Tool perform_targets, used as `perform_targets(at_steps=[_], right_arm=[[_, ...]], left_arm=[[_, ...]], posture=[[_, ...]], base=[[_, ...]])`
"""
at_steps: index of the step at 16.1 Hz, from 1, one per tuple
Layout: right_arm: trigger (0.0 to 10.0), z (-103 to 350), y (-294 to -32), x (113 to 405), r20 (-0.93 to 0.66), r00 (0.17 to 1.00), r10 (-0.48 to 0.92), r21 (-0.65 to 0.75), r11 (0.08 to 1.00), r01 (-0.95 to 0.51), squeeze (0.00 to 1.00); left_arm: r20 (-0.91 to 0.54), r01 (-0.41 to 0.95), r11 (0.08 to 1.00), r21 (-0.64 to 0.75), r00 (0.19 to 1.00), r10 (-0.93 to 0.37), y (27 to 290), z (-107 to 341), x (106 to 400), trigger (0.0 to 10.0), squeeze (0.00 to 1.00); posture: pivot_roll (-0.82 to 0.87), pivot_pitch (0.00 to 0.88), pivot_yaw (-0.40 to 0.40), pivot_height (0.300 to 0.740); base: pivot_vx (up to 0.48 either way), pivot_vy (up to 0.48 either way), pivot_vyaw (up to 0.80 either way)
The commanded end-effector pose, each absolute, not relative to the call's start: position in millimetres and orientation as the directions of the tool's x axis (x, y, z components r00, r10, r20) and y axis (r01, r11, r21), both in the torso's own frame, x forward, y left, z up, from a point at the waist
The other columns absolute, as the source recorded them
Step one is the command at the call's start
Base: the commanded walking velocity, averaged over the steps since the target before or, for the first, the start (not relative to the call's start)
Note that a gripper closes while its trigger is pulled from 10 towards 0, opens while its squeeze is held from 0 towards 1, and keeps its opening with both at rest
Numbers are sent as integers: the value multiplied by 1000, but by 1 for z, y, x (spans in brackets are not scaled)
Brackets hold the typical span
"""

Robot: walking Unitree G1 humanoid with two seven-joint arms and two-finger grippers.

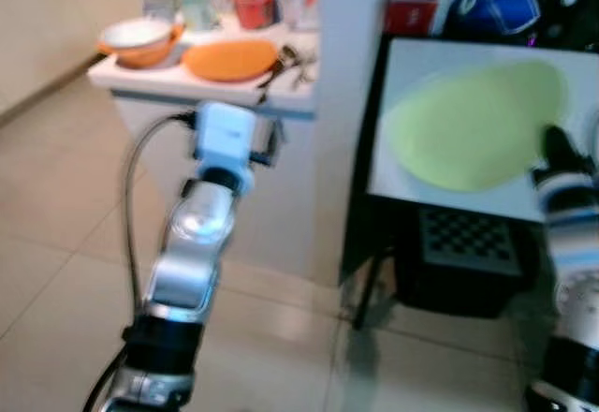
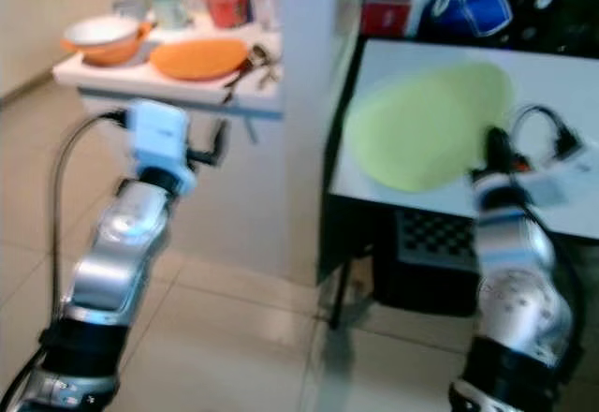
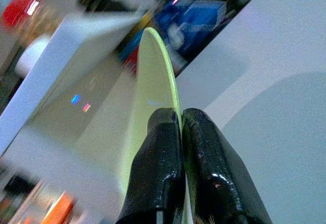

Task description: Setting the table

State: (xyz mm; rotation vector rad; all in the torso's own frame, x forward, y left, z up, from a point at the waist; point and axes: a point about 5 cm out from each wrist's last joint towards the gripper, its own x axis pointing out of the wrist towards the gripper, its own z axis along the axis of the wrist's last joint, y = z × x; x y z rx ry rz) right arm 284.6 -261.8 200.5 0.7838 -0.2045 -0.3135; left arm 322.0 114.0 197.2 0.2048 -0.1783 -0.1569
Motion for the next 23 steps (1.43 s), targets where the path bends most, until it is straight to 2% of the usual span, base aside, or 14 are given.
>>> perform_targets(at_steps=[1,5,6,10,12,16,23], right_arm=[[10000,209,-257,286,106,934,-341,731,664,159,0],[10000,202,-247,287,79,945,-318,682,708,181,0],[10000,200,-236,288,65,957,-282,682,713,164,0],[10000,196,-222,291,46,972,-229,692,710,134,0],[10000,192,-209,294,24,987,-158,665,740,102,0],[10000,183,-194,295,-13,995,-96,670,738,80,0],[10000,183,-192,298,-19,995,-93,671,737,82,0]], left_arm=[[171,115,967,227,973,-156,122,201,324,10000,0],[171,125,966,226,971,-165,119,200,324,10000,0],[174,136,967,215,969,-175,118,200,322,10000,0],[174,156,967,202,966,-192,116,202,321,10000,0],[170,190,961,199,960,-225,114,201,320,10000,0],[175,214,957,197,953,-249,113,201,318,10000,0],[174,230,953,199,948,-265,113,201,318,10000,0]], posture=[[-63,0,55,740],[-65,0,59,740],[-66,0,59,740],[-61,0,53,740],[-62,0,55,740],[-59,0,55,740],[-59,0,54,740]], base=[[0,-480,0],[0,-480,0],[0,0,0],[0,0,0],[0,0,0],[306,0,-442],[333,0,-91]])
